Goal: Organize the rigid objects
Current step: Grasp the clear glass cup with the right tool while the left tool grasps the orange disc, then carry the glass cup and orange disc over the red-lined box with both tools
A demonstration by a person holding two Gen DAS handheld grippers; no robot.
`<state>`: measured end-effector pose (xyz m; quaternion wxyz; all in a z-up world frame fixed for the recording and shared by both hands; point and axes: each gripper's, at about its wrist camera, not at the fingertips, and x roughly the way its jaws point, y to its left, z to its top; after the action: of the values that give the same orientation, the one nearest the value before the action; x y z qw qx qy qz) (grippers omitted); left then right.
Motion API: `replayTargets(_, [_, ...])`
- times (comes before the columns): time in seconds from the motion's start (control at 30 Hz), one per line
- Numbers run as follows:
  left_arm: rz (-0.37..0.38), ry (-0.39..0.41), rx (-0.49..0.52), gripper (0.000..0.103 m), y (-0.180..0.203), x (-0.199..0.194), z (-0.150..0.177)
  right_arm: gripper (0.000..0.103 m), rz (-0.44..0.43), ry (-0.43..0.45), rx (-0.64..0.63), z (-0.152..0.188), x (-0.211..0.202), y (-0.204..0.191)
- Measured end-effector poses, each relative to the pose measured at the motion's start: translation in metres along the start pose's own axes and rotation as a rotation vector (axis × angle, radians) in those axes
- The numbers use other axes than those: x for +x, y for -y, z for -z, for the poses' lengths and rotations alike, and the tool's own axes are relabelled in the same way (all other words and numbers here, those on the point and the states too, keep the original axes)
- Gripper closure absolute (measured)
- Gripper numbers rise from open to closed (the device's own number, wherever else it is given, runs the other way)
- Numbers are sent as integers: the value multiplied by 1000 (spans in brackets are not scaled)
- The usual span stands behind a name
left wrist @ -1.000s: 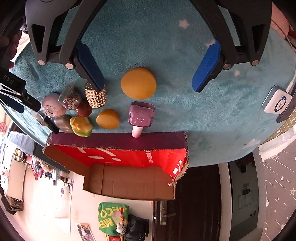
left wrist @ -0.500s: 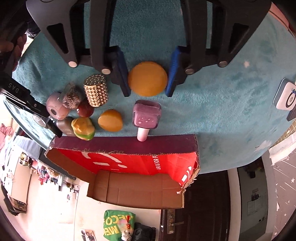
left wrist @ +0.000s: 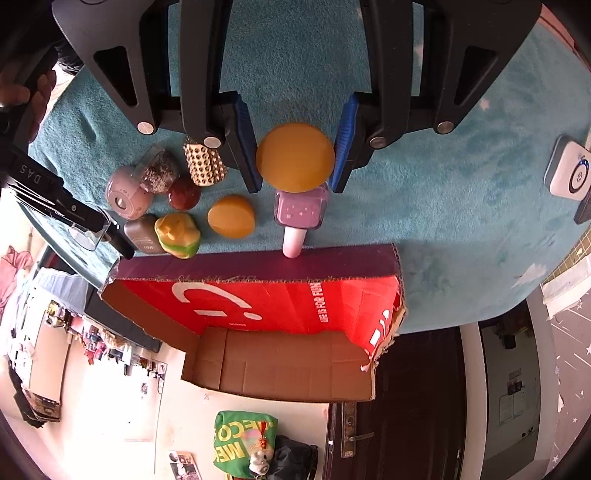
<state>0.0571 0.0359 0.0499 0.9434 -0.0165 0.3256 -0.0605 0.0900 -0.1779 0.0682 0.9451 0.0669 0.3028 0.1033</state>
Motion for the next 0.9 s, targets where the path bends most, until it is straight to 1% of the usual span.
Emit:
replayTargets(0.13, [-1,24,6,67,0,-3,-15,59,-5,20,-21,-10,-2,-3])
replayTargets(0.3, [5,51,5,67,-4,4,-44,58,-5,55,-55,-39,0,-5])
replayTargets(0.43, [17,23,1,67,-9,24,-70,58,-3,57,-94,-67,16,-5])
replayTargets(0.57, [21,-13,13,67,-11,45,-91,58,14,21,-121,-91,41,-6])
replayTargets(0.67, [6,-47,38,67,-11,63,-106,58,36,-32,-149,-105,65,-6])
replayTargets(0.8, [-19,-98,90,67,-9,86,-118,58,46,-112,-163,-117,92,-4])
replayTargets(0.9, [-21,-137,107,67,-10,100,-123,58,62,-154,-184,-121,107,-4])
